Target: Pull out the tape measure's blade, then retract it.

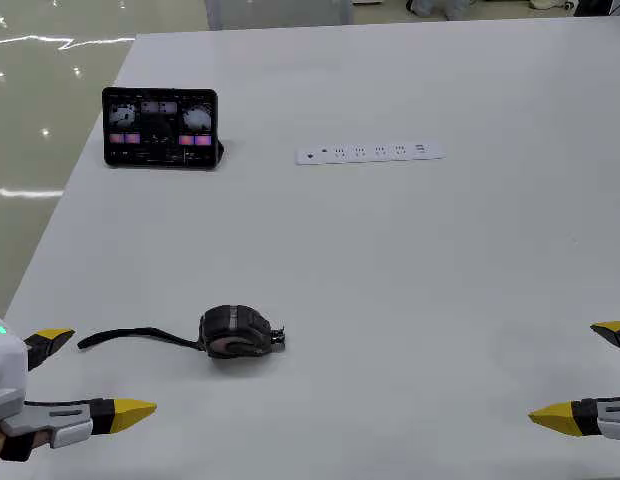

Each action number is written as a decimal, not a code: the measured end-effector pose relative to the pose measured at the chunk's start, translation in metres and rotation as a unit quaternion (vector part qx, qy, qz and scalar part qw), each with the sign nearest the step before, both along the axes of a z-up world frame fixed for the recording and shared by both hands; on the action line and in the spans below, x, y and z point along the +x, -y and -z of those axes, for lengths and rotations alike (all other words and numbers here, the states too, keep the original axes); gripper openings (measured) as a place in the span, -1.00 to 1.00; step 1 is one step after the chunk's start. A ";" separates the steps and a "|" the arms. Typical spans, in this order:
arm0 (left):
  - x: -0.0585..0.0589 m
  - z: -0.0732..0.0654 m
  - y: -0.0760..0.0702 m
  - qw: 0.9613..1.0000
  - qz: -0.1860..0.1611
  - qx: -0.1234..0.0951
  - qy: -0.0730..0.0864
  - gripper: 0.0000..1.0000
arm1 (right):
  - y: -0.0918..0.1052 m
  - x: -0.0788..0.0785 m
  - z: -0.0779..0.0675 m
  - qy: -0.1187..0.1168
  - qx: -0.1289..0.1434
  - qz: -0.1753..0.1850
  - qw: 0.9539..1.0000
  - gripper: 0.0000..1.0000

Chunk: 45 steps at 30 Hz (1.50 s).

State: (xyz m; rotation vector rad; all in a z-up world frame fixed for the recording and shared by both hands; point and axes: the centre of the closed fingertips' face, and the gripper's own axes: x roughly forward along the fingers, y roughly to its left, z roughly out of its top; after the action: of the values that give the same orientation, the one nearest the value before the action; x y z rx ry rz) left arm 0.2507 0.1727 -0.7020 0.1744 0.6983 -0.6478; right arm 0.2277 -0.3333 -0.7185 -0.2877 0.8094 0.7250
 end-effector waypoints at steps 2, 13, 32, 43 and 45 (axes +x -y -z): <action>0.001 0.000 0.000 1.000 0.000 0.000 -0.001 0.98 | 0.001 0.000 0.000 0.000 0.000 0.002 1.000 0.98; 0.003 0.001 0.001 1.000 0.005 0.002 -0.001 0.98 | 0.007 0.001 -0.003 0.008 -0.002 0.010 1.000 0.98; 0.010 -0.003 0.009 0.998 0.064 0.017 0.007 0.98 | -0.007 0.005 0.002 0.005 0.005 -0.039 0.999 0.98; 0.003 0.008 0.014 0.992 0.113 0.053 -0.035 0.92 | -0.015 0.012 -0.002 0.006 0.003 -0.051 0.999 0.98; 0.003 0.009 0.015 0.991 0.116 0.055 -0.038 0.92 | -0.016 0.012 -0.003 0.009 -0.009 -0.060 0.998 0.98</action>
State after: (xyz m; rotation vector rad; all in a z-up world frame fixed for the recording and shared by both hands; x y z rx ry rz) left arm 0.2534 0.1574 -0.7105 0.3384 0.7957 -0.8429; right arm 0.2398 -0.3169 -0.7158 -0.3610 0.7865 0.8266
